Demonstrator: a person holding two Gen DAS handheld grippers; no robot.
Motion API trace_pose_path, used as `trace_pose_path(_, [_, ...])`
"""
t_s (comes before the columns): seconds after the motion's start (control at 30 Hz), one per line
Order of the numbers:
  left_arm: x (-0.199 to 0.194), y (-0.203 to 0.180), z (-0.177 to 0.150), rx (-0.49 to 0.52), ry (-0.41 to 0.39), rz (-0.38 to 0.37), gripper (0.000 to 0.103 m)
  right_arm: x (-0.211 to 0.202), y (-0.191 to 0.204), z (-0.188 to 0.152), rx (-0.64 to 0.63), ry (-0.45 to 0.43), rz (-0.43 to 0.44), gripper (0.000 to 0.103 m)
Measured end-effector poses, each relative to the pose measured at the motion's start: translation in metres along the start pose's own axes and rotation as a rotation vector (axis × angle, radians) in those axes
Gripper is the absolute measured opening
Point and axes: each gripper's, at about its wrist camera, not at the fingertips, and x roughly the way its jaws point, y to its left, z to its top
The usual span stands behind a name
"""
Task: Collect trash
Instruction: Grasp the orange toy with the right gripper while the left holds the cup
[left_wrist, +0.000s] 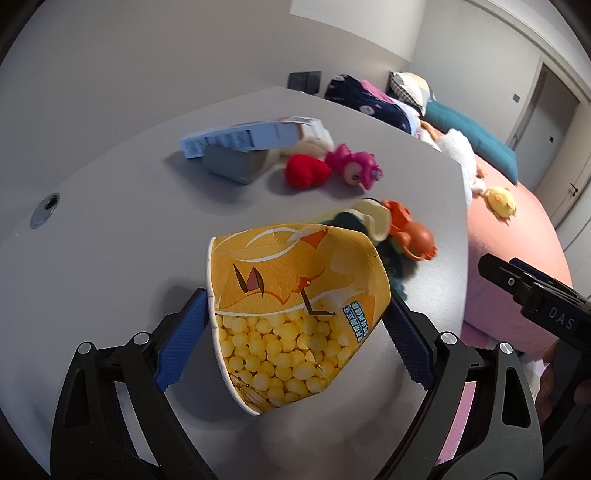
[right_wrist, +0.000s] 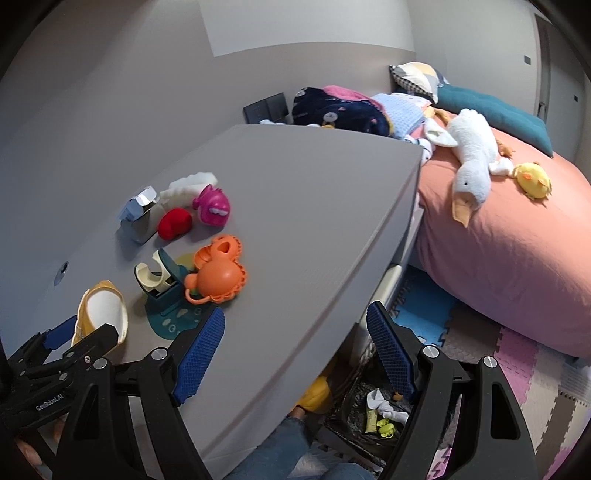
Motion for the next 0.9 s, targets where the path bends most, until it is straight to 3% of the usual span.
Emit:
trace_pose_path(0.67, [0.005, 0.041, 0.011, -0.151, -0.047, 0.081, 0.089, 0.067, 0.043, 0.024, -0.049, 0.06, 0.04, 0.08])
trace_pose_path(0.9, [0.006, 0.044, 0.01, -0.154, -0.046, 0.077, 0.089, 0.079, 0.054, 0.035, -0.061, 0.052, 0.049, 0.08])
